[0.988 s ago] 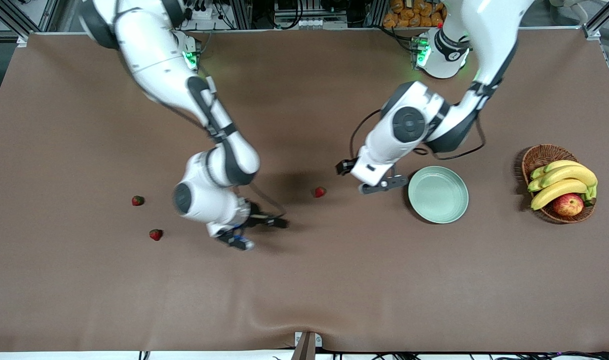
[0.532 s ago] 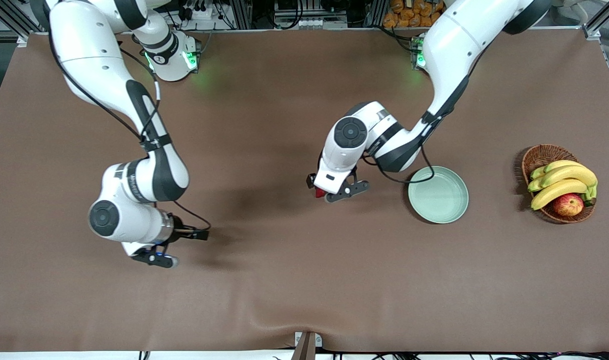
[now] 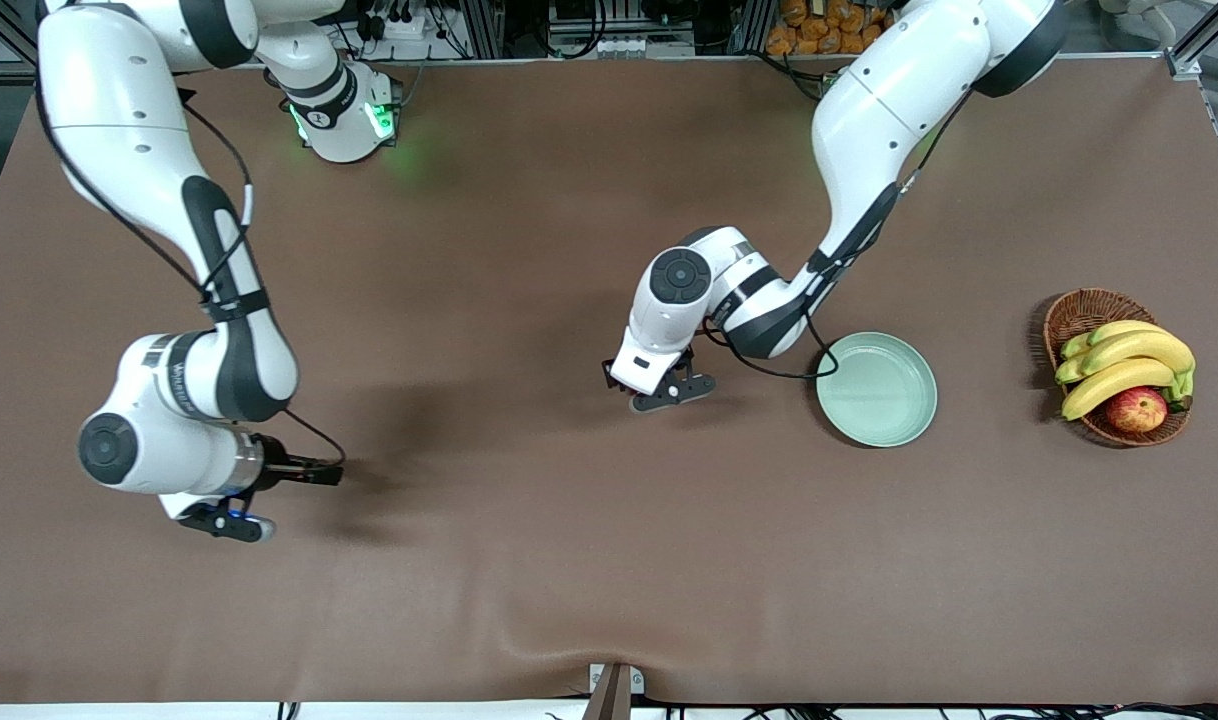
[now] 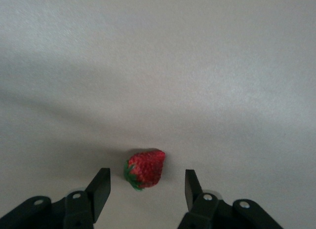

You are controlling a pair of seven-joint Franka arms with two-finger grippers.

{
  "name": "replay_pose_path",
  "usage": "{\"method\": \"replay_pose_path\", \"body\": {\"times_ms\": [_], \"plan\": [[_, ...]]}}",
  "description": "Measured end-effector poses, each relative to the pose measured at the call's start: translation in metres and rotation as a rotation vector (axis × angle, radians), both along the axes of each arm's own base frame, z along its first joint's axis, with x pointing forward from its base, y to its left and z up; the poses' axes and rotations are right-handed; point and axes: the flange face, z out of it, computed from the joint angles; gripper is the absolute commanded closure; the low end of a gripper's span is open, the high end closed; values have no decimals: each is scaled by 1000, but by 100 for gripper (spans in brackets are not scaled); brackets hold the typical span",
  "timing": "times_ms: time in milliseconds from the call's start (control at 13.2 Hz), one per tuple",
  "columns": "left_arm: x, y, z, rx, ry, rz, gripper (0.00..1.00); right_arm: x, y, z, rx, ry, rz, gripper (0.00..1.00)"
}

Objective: Collect all strawberries into plate
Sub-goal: 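Grasp the strawberry with the left gripper while the right gripper grasps another, then carry the strawberry over the plate with the left gripper while the right lifts another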

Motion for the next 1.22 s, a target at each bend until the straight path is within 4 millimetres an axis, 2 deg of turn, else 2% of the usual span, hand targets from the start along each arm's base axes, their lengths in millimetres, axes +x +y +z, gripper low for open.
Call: {"method": "replay_pose_path", "body": {"times_ms": [152,380,456,608,684,760,836,1064,1216], "plan": [[1,2,-3,7,-2,1,43,-3,-18,-8,-52,7,33,0],[4,7,-8,16,-2,8,43,-5,-24,-22,-111,-16,71,0],[4,7,-10,18,2,8,46,-4,-25,-29,-114,-27,70,0],[2,7,-16,20,9,7,61,-7,-26,-45,-117,-35,69,0],[2,6,-17,20,11,6,73,-8,-26,-50,-117,-35,70,2],[2,6,-17,20,10,5,95,-9,-24,-54,-116,-34,71,8],[2,5,-16,19,5,-1,100,-9,-23,-56,-114,-30,73,14],[13,10,-9,31,-37,-17,100,-12,-16,-60,-106,-22,82,31],[31,30,15,57,-56,1,100,-13,-11,-62,-99,-19,88,49]]}}
